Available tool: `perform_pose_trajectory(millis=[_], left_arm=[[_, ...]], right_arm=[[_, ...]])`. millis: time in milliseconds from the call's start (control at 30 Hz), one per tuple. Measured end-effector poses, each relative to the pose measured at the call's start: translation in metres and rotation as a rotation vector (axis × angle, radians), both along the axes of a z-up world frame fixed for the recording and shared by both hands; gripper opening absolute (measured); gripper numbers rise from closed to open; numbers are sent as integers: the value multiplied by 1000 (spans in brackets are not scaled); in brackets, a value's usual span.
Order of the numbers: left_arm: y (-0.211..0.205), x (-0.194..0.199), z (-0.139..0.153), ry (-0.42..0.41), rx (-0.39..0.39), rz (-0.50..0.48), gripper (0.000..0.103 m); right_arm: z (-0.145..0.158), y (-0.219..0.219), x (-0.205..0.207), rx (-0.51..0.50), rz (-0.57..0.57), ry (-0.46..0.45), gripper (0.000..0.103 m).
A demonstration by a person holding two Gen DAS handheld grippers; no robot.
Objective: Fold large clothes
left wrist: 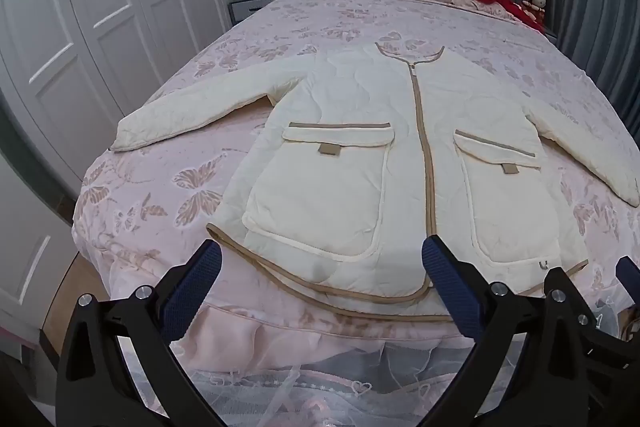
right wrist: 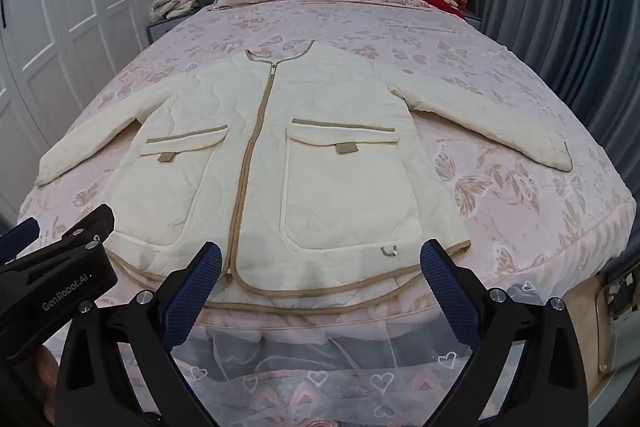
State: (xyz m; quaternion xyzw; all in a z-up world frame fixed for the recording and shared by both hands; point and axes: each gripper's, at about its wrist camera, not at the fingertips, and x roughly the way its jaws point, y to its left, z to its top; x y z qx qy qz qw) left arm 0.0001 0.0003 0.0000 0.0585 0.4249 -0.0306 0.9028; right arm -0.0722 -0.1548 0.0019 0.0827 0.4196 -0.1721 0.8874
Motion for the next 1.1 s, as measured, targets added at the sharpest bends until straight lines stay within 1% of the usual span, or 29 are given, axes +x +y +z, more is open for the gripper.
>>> perform_pose_trajectory(millis=[67,167,200,300,333,600,633,1100], left_arm=[[0,0,0,-7,0,-1,98],[2,-1,0,-7,-4,-1,98],[3,-2,0,-6,-5,-1,98],[6,-2,1,-6,-12,-1,98],[6,-1,2,-6,3,2,98],[7,-3,3,-8,3,1,98],[7,-3,3,-8,4,1,98],[11,-6,8,-11,4,4,98]], right_arm=[[0,2,-1,-3,-3,-16,98],[-2,4,-2,1,-3,-15,98],[4,2,-4,5,-2,-17,98],[5,3,-4,-3,0,-18,98],[6,2,-4,-4,0,-17,98],[13,0,-8,-9,1,-24,98],[13,6,-8,-18,4,-25,98],[16,8,-8,-27,5,-26,98]])
